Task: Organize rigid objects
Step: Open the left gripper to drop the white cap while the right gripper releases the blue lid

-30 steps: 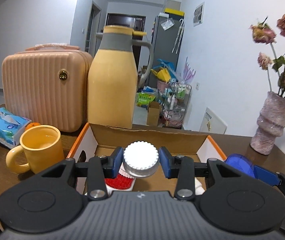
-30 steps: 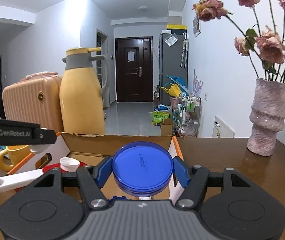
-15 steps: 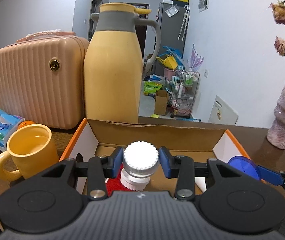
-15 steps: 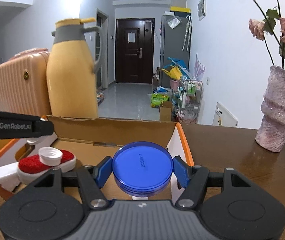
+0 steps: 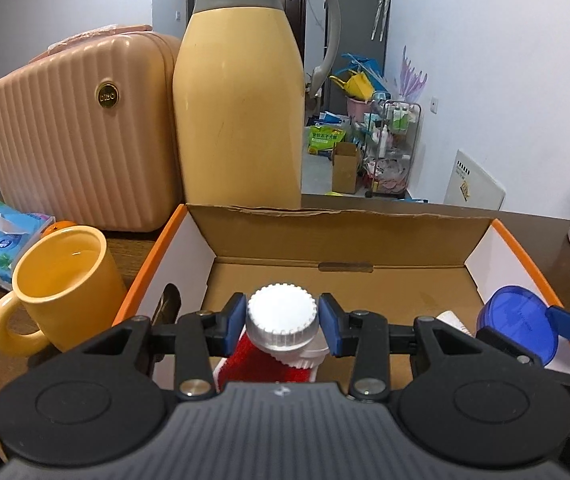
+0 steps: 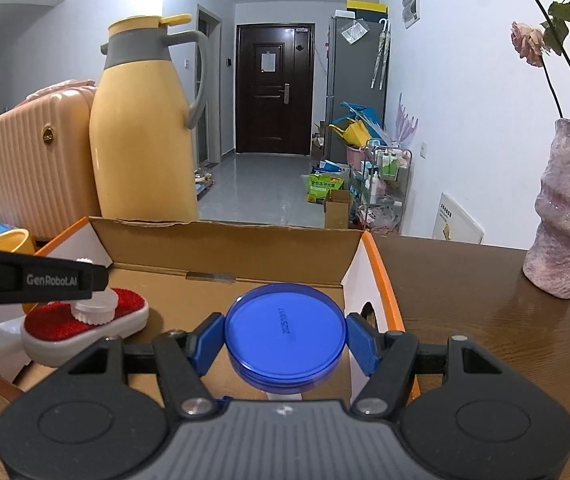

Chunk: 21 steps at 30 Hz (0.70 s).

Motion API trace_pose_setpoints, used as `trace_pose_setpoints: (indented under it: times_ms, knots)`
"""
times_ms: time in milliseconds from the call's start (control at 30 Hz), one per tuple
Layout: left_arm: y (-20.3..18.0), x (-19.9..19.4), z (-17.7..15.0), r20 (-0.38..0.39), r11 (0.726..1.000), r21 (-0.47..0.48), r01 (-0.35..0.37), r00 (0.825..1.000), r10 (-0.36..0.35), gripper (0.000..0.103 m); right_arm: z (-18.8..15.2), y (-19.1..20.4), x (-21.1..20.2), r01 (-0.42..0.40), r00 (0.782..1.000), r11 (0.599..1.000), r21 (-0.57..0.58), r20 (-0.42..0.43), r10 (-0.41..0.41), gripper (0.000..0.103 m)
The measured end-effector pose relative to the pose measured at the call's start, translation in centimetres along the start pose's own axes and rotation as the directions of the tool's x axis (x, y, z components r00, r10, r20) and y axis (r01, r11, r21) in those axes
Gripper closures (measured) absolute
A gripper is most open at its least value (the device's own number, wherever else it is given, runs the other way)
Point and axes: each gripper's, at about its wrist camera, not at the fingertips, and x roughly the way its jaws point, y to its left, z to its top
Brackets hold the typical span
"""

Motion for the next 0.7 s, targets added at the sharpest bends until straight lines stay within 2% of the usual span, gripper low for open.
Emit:
trace_pose_setpoints:
  times_ms: [67, 167, 200, 233, 300, 333, 433, 700]
  knots:
    - [0.0, 0.0, -0.1, -0.003, 1.000, 0.003, -0.003, 1.000, 0.003, 0.061, 0.0, 0.0, 0.2, -0.002, 1.000, 1.000, 0.000, -0.018, 0.002, 0.037]
    - [-0.1, -0.2, -0.1, -0.006, 1.000, 0.015, -0.001, 1.000, 0.001, 0.040, -0.2, -0.2, 0.4, -0.010, 0.999, 1.000, 0.012, -0.050, 0.010, 0.037]
    - [-0.2, -0.4, -0.1, 0.001, 1.000, 0.018, -0.002, 1.000, 0.002, 0.027, -0.2, -0.2, 0.4, -0.009, 0.999, 1.000, 0.015, -0.052, 0.009, 0.031]
    - [-0.2, -0.7, -0.1, 0.009, 1.000, 0.018, -0.006, 1.000, 0.006, 0.021, -0.3, -0.3, 0.3, -0.003, 0.999, 1.000, 0.017, -0.053, 0.004, 0.021]
    - [-0.3, -1.2, -0.1, 0.031, 1.000, 0.018, -0.023, 0.999, 0.023, 0.004, -0.3, -0.3, 0.2, 0.013, 0.999, 1.000, 0.014, -0.049, -0.012, 0.012]
    - [-0.3, -1.4, -0.1, 0.044, 0.999, 0.018, -0.033, 0.999, 0.033, 0.000, -0.3, -0.3, 0.2, 0.020, 0.999, 1.000, 0.013, -0.049, -0.019, 0.010]
    - [-0.2, -1.8, 0.0, 0.059, 0.999, 0.007, -0.037, 0.998, 0.036, 0.000, -0.2, -0.5, 0.1, 0.007, 0.998, 1.000, 0.025, -0.055, -0.006, 0.000]
    - [0.4, -1.8, 0.2, 0.045, 0.999, -0.020, -0.035, 0.998, 0.036, 0.000, -0.1, -0.3, -0.6, 0.022, 0.999, 1.000, 0.018, -0.037, -0.022, 0.000]
